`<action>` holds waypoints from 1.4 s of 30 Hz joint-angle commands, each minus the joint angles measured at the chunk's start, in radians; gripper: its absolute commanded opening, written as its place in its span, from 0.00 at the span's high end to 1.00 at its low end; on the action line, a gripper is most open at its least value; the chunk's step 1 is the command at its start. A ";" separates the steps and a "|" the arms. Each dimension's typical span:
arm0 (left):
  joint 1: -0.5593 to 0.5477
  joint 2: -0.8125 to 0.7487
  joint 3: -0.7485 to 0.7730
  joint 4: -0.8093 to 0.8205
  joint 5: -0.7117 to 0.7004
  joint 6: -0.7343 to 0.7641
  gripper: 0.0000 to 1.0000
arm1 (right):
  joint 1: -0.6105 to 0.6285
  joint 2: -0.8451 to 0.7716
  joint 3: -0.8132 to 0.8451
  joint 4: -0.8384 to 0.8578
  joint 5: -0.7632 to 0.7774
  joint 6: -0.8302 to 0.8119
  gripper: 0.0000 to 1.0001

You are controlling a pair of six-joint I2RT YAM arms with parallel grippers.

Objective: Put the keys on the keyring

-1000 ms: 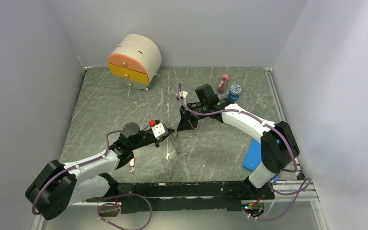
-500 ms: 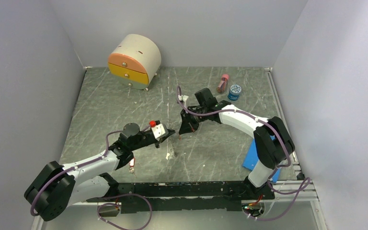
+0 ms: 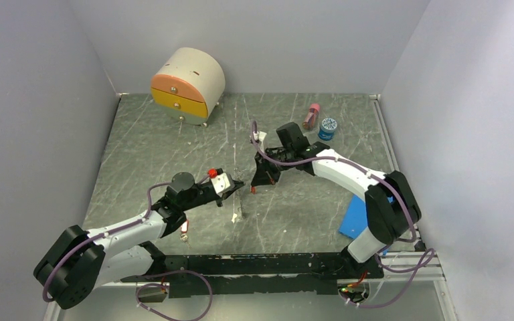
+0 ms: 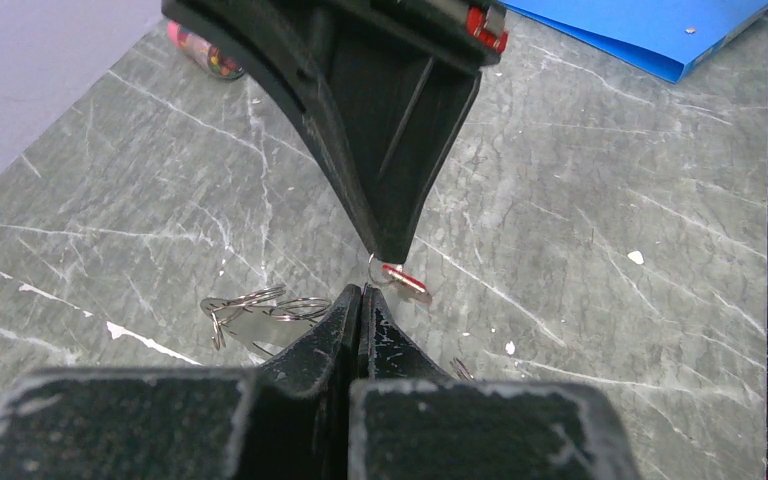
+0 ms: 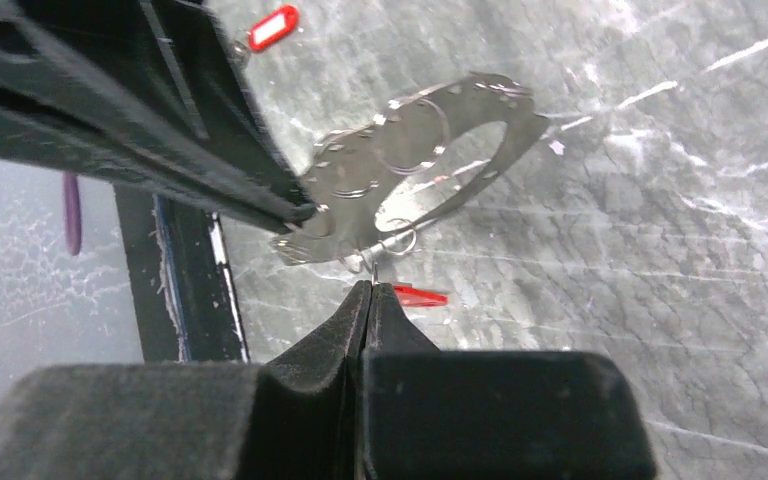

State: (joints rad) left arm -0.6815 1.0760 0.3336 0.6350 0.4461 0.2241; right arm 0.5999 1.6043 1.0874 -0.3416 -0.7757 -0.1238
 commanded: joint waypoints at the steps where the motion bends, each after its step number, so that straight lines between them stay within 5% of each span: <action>1: -0.004 0.003 -0.005 0.013 0.004 0.006 0.97 | 0.001 -0.095 -0.014 0.048 -0.070 -0.039 1.00; 42: -0.004 0.000 0.013 -0.017 0.008 0.006 0.98 | 0.065 -0.072 0.077 0.038 -0.017 -0.041 1.00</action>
State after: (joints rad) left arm -0.6823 1.0760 0.3332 0.6357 0.4427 0.2241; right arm 0.6502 1.5467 1.1118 -0.3397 -0.7788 -0.1463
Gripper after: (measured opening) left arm 0.032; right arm 0.008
